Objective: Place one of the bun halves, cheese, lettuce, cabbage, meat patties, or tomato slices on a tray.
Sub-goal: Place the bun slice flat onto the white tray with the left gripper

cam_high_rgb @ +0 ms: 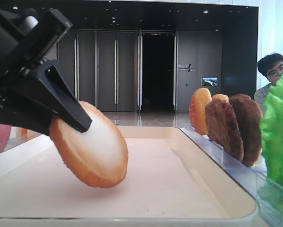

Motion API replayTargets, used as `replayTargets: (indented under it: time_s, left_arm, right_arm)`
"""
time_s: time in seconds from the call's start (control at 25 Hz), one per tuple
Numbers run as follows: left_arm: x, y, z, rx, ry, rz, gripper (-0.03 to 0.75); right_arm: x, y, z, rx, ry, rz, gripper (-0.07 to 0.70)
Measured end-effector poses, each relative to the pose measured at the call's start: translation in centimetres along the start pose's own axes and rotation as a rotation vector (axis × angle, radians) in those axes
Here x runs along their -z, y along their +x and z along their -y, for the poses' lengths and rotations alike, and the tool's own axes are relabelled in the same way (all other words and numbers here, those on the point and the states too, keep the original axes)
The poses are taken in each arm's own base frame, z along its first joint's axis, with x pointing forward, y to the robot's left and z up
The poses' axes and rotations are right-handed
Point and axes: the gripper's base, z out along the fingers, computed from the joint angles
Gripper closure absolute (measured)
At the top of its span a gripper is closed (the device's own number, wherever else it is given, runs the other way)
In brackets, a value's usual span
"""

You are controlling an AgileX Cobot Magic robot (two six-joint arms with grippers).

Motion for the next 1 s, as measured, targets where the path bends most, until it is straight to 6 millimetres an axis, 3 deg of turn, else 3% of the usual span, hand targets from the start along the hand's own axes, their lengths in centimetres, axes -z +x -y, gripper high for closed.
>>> replayTargets:
  time_s: [0.68, 0.8, 1.0]
  left_arm:
    - [-1.11, -0.19, -0.29, 0.012, 0.017, -0.032, 0.575]
    - [-1.11, -0.19, -0.3, 0.037, 0.016, -0.032, 0.506]
    - [-1.11, -0.06, -0.57, 0.091, -0.015, -0.045, 0.279]
  right_arm:
    - [0.0, 0.0, -0.01, 0.0, -0.001, 0.0, 0.086]
    - [0.0, 0.0, -0.01, -0.001, -0.002, 0.0, 0.086]
    - [0.0, 0.0, -0.01, 0.0, -0.001, 0.0, 0.086]
